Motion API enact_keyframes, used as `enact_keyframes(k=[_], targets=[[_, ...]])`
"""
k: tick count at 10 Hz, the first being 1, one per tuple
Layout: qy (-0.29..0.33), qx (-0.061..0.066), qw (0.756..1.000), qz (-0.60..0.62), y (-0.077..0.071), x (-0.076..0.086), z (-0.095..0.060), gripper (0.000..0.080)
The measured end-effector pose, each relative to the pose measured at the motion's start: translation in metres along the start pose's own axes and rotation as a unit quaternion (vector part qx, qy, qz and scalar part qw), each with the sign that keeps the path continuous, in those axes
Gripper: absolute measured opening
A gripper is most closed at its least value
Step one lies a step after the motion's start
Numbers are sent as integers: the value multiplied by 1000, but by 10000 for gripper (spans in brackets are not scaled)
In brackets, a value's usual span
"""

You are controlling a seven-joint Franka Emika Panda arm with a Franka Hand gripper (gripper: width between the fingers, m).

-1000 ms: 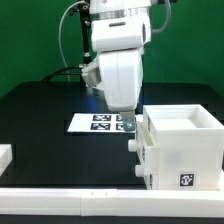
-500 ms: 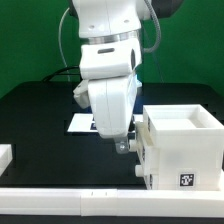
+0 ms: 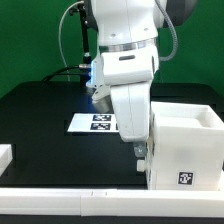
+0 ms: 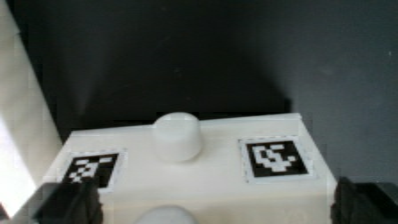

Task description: Assemble drawer

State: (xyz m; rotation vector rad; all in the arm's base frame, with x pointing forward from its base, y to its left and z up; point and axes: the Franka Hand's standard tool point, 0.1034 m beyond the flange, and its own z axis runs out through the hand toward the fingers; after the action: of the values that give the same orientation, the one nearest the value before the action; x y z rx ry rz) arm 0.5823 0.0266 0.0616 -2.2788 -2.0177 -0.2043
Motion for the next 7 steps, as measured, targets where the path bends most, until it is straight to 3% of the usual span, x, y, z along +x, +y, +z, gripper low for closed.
enact_keyframes(k=[4,6,7], targets=[[-4,8,1000,3,-7,-17,6,649],[-7,10,1000,8,-4,-29,0,649],[-10,16,1000,8,8,-27,-11,649]])
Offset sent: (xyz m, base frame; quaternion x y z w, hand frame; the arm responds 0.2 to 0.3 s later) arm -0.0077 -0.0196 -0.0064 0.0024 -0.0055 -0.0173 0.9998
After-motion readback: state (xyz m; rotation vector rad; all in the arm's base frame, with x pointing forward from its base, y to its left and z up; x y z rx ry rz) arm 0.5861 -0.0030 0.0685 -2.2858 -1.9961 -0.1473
